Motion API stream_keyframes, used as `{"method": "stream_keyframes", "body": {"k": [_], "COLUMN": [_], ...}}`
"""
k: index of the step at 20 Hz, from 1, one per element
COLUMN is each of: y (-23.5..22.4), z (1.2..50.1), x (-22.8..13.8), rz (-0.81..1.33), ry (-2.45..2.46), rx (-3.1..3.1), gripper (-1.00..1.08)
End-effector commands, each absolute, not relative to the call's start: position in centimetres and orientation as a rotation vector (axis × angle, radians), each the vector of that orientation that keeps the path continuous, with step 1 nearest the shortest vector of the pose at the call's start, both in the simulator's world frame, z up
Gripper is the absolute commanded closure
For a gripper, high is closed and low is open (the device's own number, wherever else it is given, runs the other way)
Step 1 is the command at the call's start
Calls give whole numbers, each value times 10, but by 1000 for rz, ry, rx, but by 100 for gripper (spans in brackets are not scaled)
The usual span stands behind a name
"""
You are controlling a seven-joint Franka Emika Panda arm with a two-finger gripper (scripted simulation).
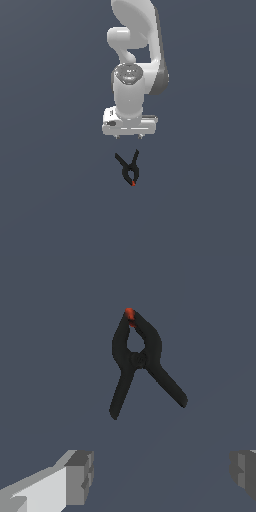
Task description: Pick up the object and move it to a goal position.
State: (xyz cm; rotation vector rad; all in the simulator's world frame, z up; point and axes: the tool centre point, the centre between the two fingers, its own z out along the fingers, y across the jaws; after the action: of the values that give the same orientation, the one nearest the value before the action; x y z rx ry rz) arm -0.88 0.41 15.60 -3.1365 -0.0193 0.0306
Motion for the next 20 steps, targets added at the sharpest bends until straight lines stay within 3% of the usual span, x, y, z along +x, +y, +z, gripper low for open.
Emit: {"method": "stream_keyframes", "body": {"k": [1,20], "y": [4,8], "z": [156,157], "x": [-9,5], "rz": [31,23], "ry": [-19,-84], "rx": [-3136,-3157], "gripper": [-92,-92]}}
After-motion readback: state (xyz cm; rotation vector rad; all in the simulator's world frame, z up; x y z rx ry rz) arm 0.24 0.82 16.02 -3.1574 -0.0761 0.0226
